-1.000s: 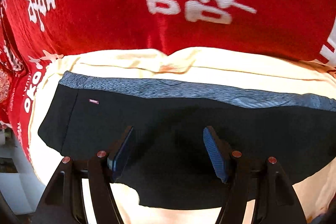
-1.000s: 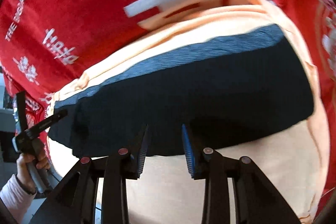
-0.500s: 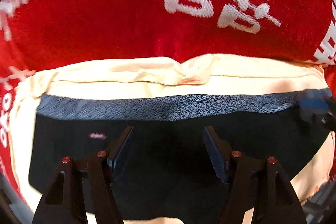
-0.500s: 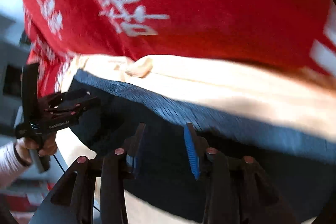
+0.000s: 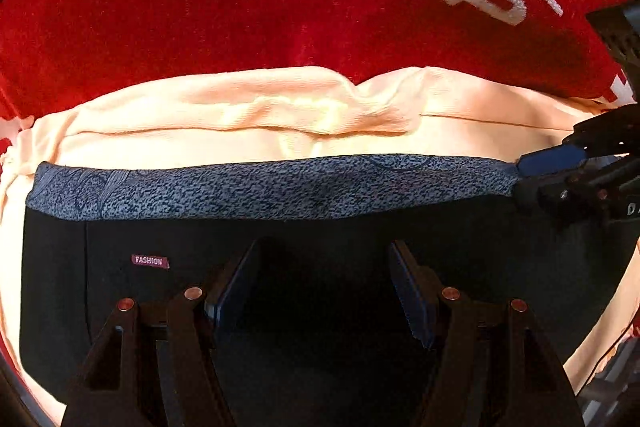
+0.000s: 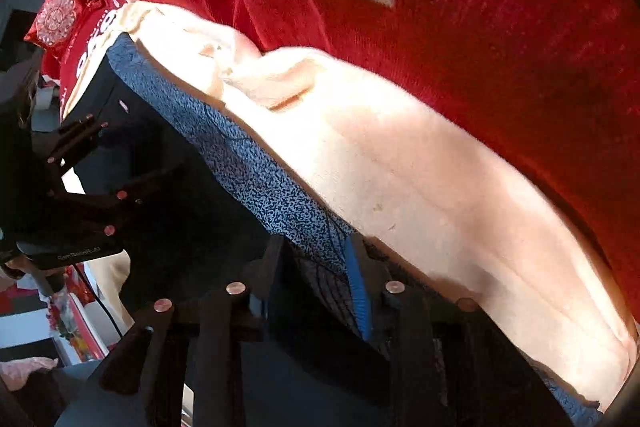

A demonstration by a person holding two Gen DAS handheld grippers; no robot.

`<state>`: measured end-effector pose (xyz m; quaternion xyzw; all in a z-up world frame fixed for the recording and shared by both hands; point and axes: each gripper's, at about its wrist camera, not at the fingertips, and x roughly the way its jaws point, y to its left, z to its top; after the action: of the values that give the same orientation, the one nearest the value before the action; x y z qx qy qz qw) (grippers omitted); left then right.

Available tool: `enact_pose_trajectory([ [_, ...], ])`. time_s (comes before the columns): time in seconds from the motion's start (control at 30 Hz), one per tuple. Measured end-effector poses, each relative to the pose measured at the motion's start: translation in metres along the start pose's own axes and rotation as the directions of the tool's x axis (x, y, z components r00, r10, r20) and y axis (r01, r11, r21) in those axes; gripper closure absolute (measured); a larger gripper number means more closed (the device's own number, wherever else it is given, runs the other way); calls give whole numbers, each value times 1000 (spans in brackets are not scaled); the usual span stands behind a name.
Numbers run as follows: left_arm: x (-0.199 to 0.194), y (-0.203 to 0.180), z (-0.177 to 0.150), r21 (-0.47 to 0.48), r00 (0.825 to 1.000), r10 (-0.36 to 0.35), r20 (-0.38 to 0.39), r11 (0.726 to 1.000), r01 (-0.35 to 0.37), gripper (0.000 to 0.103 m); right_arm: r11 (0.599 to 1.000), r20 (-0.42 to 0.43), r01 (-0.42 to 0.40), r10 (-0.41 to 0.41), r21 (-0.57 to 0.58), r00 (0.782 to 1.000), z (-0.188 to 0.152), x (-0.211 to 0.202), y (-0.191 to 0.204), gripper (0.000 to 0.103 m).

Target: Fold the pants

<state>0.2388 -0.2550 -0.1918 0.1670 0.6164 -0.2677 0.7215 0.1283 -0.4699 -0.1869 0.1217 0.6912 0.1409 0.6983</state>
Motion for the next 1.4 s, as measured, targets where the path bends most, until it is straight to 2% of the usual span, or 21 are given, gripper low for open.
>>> enact_pose_trajectory([
  [0.1,0,-1,0,3,1000,5,-3,1000,-5,35,1000,34,0,1,-9,999,4,-6,-3,70],
  [0.2,2,-8,-1,18,1000,23,3,1000,-23,35,998,-38,-45,44,-34,998,8,5,-3,68],
  [0.23,3,-9,-2,21,1000,27,6,999,-27,35,998,-71,-47,43,-52,997,8,11,-1,68],
  [0.3,5,-7,-3,25,999,33,10,999,-33,35,997,-85,-17,11,-75,996,10,15,4,69],
  [0.33,10,-12,-5,25,999,36,11,999,-36,35,998,-85,-12,7,-60,996,13,13,4,89],
  [0.37,10,-13,-6,26,999,37,11,999,-37,35,998,-64,-6,3,-57,998,15,8,6,101],
  [0.47,11,-17,-9,24,999,43,13,999,-44,35,994,14,50,-49,-94,999,23,-6,20,100],
  [0.57,15,-20,-11,32,998,63,17,997,-64,34,990,37,124,-121,-66,992,26,-1,21,99],
  [0.6,17,-22,-13,37,997,77,17,996,-78,34,987,45,148,-146,-54,988,25,0,22,95],
  [0.63,19,-26,-12,45,995,96,14,994,-96,34,987,60,156,-154,-32,986,21,-3,22,91],
  [0.7,18,-33,-11,48,992,123,7,991,-123,34,992,119,122,-123,21,985,6,-24,18,91],
  [0.77,13,-38,-7,36,994,107,6,994,-107,34,986,190,123,-143,116,971,-18,-54,3,91],
  [0.87,0,-52,1,4,999,42,22,999,-42,34,945,212,119,-189,304,959,-60,-82,-42,91],
  [1.0,-2,-93,17,29,999,-21,49,999,20,34,858,143,135,-234,495,962,-108,-84,-101,91],
  [1.03,3,-107,22,42,999,-18,50,999,16,34,832,120,142,-242,537,963,-120,-78,-114,91],
  [1.1,19,-124,28,59,999,15,46,998,-17,34,803,87,186,-283,566,955,-139,-70,-130,91],
  [1.17,40,-127,27,43,996,92,17,995,-92,31,792,161,136,-284,594,945,-162,-77,-145,95],
  [1.2,44,-120,26,5,997,78,17,997,-79,21,776,161,139,-296,615,941,-169,-81,-150,96],
  [1.23,44,-110,25,-40,997,68,22,997,-67,19,758,163,143,-314,637,935,-177,-86,-155,96],
  [1.3,44,-92,22,-72,995,99,7,993,-99,19,726,143,175,-353,665,925,-187,-93,-162,95],
  [1.4,35,-74,11,-96,991,128,-21,987,-130,19,679,147,143,-351,720,925,-199,-107,-161,86],
])
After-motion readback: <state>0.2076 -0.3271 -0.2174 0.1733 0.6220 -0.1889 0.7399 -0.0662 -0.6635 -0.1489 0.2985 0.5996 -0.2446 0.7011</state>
